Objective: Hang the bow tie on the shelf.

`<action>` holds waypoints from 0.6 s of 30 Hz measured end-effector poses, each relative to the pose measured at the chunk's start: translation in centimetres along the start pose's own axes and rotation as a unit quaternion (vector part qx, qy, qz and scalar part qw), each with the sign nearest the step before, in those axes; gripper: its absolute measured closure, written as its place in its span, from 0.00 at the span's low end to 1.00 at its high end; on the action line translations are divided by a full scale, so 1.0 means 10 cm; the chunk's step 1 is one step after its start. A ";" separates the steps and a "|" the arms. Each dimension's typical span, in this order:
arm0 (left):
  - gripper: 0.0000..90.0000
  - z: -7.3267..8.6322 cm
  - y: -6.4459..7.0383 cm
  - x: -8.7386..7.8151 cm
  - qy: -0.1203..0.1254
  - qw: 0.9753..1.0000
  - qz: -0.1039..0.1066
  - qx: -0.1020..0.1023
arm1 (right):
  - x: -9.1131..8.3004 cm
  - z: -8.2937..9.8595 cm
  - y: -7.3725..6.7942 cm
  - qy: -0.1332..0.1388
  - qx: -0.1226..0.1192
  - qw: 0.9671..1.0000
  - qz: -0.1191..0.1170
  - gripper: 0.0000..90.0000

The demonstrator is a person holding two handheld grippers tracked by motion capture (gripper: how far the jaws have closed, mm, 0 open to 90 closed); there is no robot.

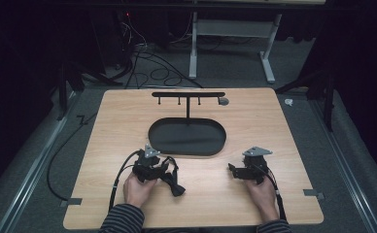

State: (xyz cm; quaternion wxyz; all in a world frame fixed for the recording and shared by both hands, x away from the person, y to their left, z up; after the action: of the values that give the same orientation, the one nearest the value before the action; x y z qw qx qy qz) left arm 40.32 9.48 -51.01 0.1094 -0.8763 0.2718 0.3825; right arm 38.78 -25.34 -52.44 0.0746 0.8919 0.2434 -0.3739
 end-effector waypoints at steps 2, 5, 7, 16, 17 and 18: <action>0.67 0.00 0.00 0.02 0.000 1.000 -0.002 -0.001 | 0.00 0.00 0.00 0.000 0.000 1.000 0.000 0.23; 0.73 -0.01 0.00 0.04 0.008 1.000 -0.007 0.001 | 0.00 0.00 0.00 0.000 0.000 1.000 0.000 0.23; 0.76 -0.01 0.00 0.05 0.009 1.000 -0.007 0.001 | 0.00 0.00 0.00 0.000 0.000 1.000 0.000 0.23; 0.94 0.00 0.02 0.09 0.003 1.000 -0.018 0.015 | 0.00 0.00 0.00 0.000 0.000 1.000 0.000 0.23; 0.95 0.00 0.02 0.09 0.002 1.000 -0.017 0.017 | 0.00 0.00 0.00 0.000 0.000 1.000 0.000 0.23; 0.96 0.00 0.02 0.09 0.002 1.000 -0.017 0.020 | 0.00 0.00 0.00 0.000 0.000 1.000 0.000 0.23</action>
State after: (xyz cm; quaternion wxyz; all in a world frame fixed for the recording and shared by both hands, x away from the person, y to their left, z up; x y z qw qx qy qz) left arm 40.72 8.95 -51.65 0.1330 -0.8789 0.2650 0.3737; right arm 38.77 -25.33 -52.44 0.0746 0.8919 0.2433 -0.3739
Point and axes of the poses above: each handheld gripper's, and its own axes: x roughly forward along the jaws, z roughly out of its underside, y roughly to its right, the point moved 3 cm from there along x, roughly forward along the jaws, and after that the axes turned 5 degrees about -z, right-handed, at the moved point
